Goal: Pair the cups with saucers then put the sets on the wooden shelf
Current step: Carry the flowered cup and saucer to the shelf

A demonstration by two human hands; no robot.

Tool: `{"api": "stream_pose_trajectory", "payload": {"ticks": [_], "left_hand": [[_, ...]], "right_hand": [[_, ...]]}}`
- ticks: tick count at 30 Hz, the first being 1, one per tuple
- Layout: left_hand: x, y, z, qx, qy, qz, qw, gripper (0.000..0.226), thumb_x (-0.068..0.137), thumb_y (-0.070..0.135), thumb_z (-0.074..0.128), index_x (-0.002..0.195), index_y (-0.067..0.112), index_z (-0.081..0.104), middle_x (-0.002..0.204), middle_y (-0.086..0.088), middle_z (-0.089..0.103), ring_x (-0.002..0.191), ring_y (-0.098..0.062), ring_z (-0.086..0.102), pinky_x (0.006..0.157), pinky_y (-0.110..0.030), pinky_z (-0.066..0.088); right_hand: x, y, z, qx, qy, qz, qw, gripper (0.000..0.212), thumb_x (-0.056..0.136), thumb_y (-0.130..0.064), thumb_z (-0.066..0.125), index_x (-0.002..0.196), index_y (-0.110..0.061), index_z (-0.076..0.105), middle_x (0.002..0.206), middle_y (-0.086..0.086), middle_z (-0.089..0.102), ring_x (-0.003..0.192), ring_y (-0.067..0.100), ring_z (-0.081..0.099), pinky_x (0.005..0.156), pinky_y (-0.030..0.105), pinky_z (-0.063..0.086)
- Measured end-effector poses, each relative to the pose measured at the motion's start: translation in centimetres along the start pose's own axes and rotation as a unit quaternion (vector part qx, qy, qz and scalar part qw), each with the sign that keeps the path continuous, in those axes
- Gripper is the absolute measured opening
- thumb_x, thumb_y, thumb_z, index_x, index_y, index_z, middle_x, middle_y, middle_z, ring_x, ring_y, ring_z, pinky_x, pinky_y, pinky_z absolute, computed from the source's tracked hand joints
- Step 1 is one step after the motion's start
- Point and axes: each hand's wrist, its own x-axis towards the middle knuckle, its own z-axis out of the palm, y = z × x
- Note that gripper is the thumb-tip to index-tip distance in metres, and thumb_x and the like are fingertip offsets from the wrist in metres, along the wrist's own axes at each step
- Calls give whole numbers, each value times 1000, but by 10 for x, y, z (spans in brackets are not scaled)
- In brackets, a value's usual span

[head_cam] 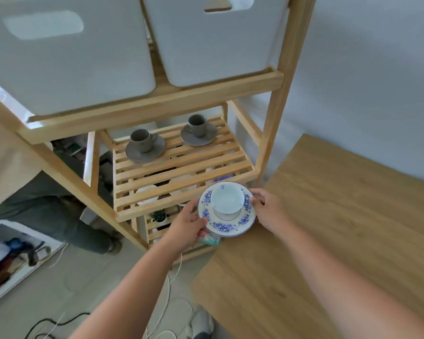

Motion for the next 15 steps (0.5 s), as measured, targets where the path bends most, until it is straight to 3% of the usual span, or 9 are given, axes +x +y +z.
{"api": "stream_pose_trajectory", "payload": {"ticks": [3, 7, 11, 15], "left_hand": [[1, -3, -32, -27, 37, -7, 999, 42, 99, -1, 48, 134, 21, 47, 81, -7, 67, 54, -8, 60, 50, -18, 47], [13, -14, -75, -52, 80, -36, 995, 52, 99, 3, 50, 144, 28, 43, 88, -11, 68, 68, -17, 59, 56, -23, 48], [26, -21, -109, -47, 114, -56, 991, 52, 100, 3, 48, 146, 27, 39, 77, -6, 63, 45, -2, 56, 49, -19, 45], [43, -32, -134, -26, 138, -82, 987, 52, 100, 10, 50, 146, 32, 38, 93, -9, 68, 68, -14, 56, 61, -26, 48]], "right_hand": [[23, -21, 37, -25, -35, -31, 999, 24, 95, -25, 47, 112, -29, 65, 108, -2, 72, 93, 15, 68, 81, 43, 58], [47, -44, 83, -35, -64, -26, 997, 27, 96, -23, 48, 119, -24, 63, 112, 1, 70, 99, 17, 67, 86, 44, 57], [66, -61, 125, -46, -87, -16, 995, 26, 99, -22, 47, 120, -21, 61, 108, 0, 67, 95, 17, 66, 81, 40, 58], [82, -70, 159, -73, -108, -11, 991, 25, 99, -24, 46, 120, -23, 60, 109, 0, 68, 95, 17, 66, 82, 41, 58]]}}
